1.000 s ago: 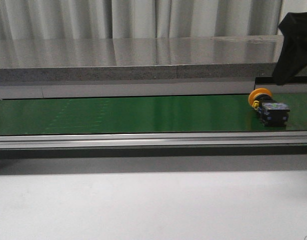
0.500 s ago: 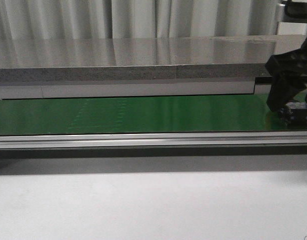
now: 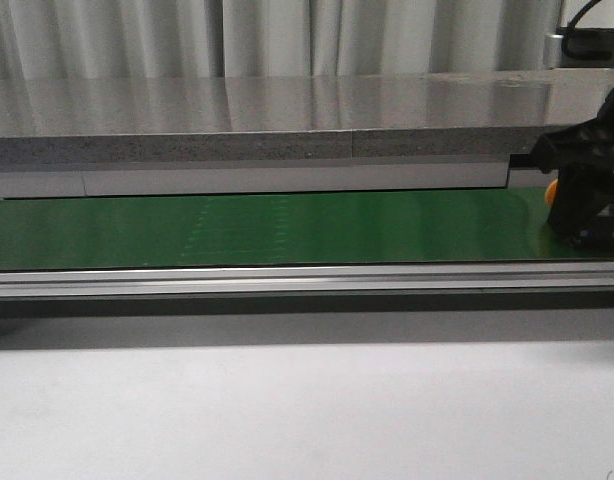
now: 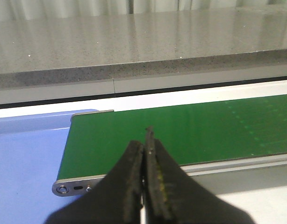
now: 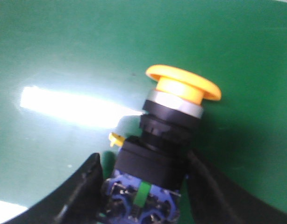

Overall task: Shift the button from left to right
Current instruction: 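Grasp the button with the right gripper and lift it off the belt, then carry the button over the green tray and release it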

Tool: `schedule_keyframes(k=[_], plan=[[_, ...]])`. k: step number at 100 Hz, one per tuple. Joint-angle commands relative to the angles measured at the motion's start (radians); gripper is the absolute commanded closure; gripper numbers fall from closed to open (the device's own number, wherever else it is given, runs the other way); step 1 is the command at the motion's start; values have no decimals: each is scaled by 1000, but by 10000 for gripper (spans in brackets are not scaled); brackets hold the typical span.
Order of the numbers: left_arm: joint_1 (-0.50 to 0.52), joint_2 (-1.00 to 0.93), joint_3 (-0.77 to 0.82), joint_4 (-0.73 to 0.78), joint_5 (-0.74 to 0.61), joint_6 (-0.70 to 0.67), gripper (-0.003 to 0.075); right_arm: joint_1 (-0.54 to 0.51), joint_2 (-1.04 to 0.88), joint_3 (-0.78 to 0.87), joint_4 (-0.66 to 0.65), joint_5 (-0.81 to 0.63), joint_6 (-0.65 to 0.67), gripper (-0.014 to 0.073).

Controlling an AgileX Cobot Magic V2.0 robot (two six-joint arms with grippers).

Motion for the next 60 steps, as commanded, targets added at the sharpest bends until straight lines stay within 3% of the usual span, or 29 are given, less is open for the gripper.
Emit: schedule_keyframes(k=[1,29,60], plan=[[-8,7,-29,-14,-77,2,741,-4,-38,-67,-12,11,-8,412],[-8,7,-29,-14,-77,2,741,-42,-38,-284,-259,128,-8,412],[-8,7,-29,-14,-77,2,741,-304,-31,-368,-306,110,-8,412]])
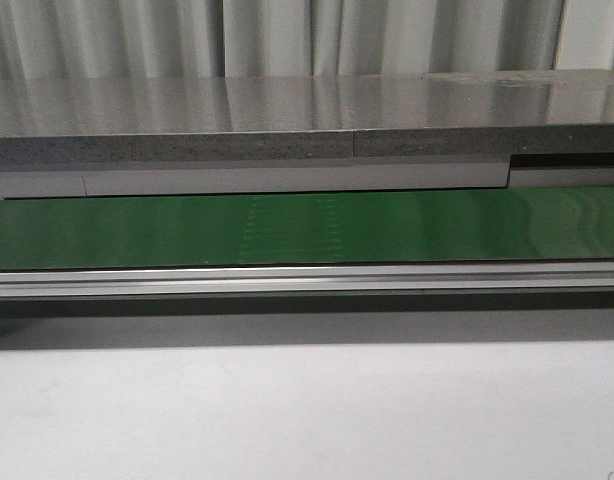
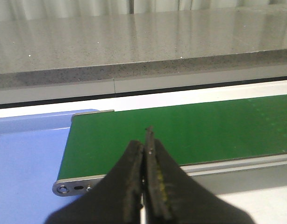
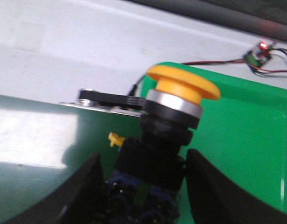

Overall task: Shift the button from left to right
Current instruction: 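Carry the button over the green tray and release it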

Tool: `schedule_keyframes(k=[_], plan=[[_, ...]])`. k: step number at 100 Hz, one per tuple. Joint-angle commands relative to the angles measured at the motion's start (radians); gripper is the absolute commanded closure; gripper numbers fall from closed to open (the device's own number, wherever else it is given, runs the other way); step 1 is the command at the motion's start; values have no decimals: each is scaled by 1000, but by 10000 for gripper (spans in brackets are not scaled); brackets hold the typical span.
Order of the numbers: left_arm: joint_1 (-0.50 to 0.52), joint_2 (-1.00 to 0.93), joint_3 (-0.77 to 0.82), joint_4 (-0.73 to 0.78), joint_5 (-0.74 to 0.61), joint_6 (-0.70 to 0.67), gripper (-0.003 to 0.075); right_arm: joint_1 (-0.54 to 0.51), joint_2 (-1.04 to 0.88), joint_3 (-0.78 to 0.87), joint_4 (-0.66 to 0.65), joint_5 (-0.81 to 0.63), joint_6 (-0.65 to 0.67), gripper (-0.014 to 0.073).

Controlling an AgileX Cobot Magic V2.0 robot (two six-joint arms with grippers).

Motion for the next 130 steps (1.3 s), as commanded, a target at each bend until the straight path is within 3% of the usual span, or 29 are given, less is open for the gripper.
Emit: schedule_keyframes(k=[1,33,56,98,130], plan=[[-8,7,-29,-14,-77,2,741,-84,-29,-37,-21,-47,-8,412],[-8,7,-29,-14,-77,2,741,-264,73,-31,28,-37,-11,412],[-8,7,-29,-14,-77,2,741,-276,168,-31,203,-20,-150,412],[-8,7,-29,-14,-77,2,741,-276,245,-31,216,15,-150,405],[-8,7,-29,-14,-77,2,741,-276,246,-31,216,8,-150,140]])
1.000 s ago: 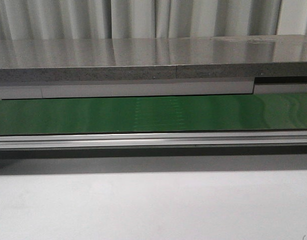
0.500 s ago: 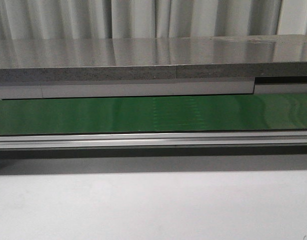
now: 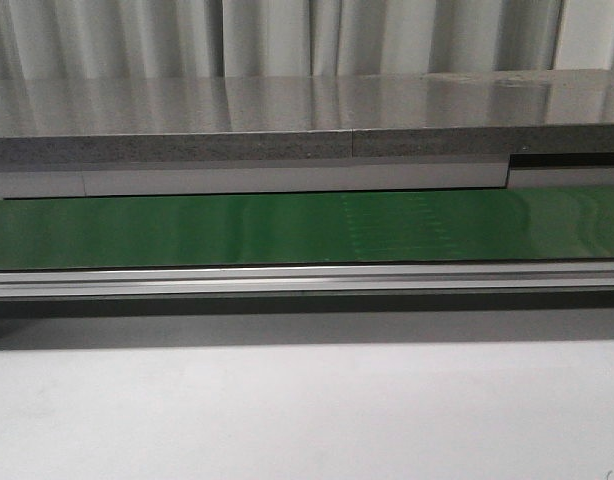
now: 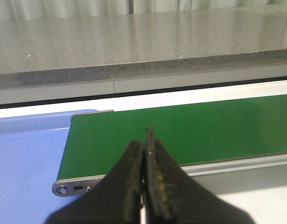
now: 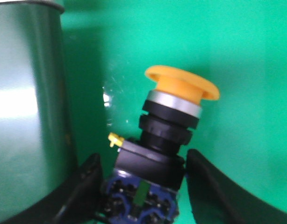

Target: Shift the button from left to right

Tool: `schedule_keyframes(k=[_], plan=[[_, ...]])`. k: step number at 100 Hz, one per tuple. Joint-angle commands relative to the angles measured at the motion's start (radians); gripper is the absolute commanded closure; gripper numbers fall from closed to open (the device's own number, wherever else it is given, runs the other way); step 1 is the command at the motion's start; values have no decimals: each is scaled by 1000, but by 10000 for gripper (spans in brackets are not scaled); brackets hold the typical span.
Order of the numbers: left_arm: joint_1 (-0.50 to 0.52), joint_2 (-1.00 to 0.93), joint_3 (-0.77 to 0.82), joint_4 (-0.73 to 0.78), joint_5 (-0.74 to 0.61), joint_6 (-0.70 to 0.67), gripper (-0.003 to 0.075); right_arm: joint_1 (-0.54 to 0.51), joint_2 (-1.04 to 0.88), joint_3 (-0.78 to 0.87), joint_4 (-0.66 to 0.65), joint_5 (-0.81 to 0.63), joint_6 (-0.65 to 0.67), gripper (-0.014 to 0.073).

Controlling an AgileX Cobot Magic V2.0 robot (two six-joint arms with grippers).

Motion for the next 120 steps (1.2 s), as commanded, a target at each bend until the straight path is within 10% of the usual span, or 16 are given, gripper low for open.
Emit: schedule_keyframes(k=[1,65,120], plan=[[-8,7,-29,-14,-77,2,741,-7,-50,-30,9,-28,-11,137],[-8,7,-29,-14,-77,2,741,22,-202,-31,129,-111,23,118],[-8,7,-29,-14,-77,2,741,259,-589,130,176,-247,22,118]])
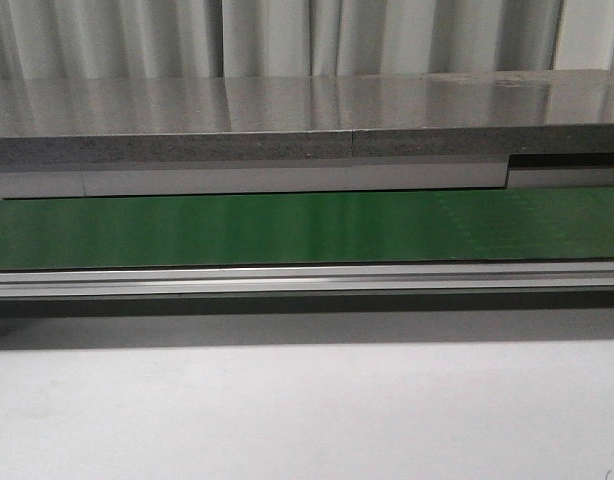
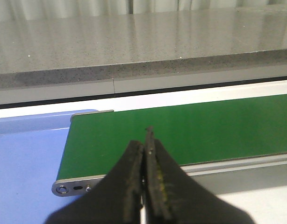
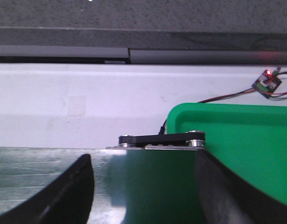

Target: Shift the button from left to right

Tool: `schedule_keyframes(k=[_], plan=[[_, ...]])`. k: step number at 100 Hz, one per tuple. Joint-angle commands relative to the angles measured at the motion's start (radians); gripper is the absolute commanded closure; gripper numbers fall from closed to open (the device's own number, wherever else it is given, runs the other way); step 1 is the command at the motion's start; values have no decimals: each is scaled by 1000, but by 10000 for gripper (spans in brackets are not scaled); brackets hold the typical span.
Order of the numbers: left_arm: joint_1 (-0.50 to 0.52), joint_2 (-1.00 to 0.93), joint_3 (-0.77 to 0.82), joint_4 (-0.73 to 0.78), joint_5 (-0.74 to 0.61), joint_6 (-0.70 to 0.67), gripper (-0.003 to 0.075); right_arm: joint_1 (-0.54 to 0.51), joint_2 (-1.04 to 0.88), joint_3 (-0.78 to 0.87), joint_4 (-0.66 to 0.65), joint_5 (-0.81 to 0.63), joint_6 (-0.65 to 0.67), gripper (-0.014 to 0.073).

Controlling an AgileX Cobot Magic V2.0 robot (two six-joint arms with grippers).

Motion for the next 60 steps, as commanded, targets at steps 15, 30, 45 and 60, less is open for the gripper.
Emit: schedule_keyframes(k=[15,30,45,60], plan=[[-8,7,-29,-14,-77,2,741,83,-287,203,15,-199,-3,118],[-8,7,-29,-14,-77,2,741,135,-459,363,15,-267,-3,118],[-8,7,-29,-14,-77,2,741,164,-619,503,17,-269,-3,118],[-8,7,-29,-14,-77,2,741,166,-791,625,23,-265,-3,118]])
